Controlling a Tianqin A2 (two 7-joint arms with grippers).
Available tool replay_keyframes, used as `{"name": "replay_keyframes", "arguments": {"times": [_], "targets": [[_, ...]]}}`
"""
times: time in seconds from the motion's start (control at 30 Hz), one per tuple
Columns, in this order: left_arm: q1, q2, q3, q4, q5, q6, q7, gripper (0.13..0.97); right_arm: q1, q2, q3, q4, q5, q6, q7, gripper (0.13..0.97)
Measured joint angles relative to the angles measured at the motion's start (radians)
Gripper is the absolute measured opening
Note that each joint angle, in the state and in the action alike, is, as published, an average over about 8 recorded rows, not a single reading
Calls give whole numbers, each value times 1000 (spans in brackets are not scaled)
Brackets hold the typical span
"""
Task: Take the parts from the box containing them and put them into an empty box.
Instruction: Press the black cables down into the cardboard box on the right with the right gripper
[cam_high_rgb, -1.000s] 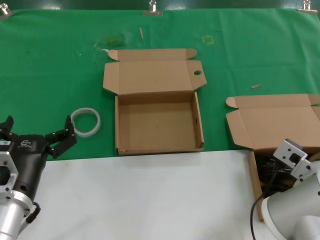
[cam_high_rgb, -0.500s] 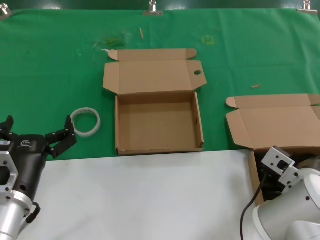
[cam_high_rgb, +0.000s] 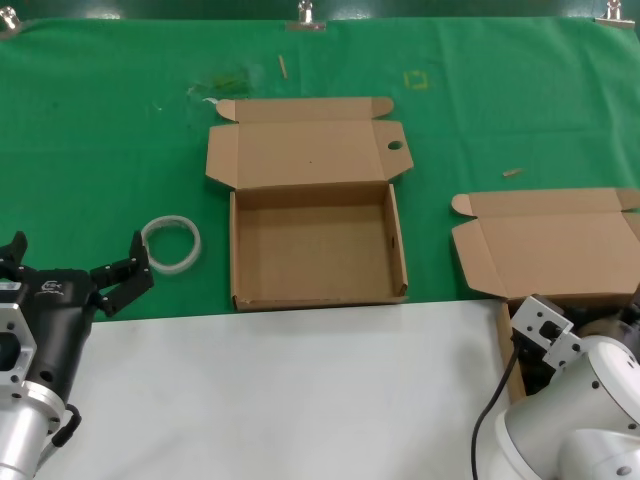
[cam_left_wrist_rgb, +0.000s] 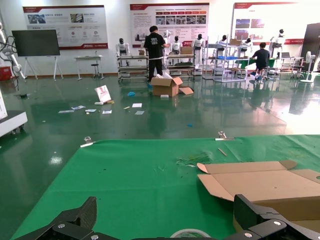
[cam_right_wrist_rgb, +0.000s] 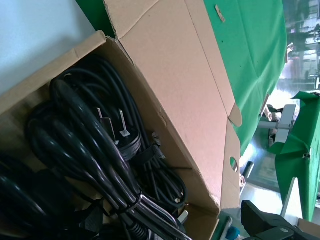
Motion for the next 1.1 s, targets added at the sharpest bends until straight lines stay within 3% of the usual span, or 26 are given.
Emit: {"name": "replay_keyframes", "arguments": {"times": [0.3,0.6,0.9,1.1], "targets": [[0,0,0,0,0,0,0,966,22,7,-18,-36,22,-20,14,937],[0,0,0,0,0,0,0,966,23,18,-40,-27,49,-21,24,841],[0,0,0,0,0,0,0,966,4,23,-64,6,62,-5,40,681],[0,0,0,0,0,0,0,966,-17,25,-86,37,67,9,57,517]]}}
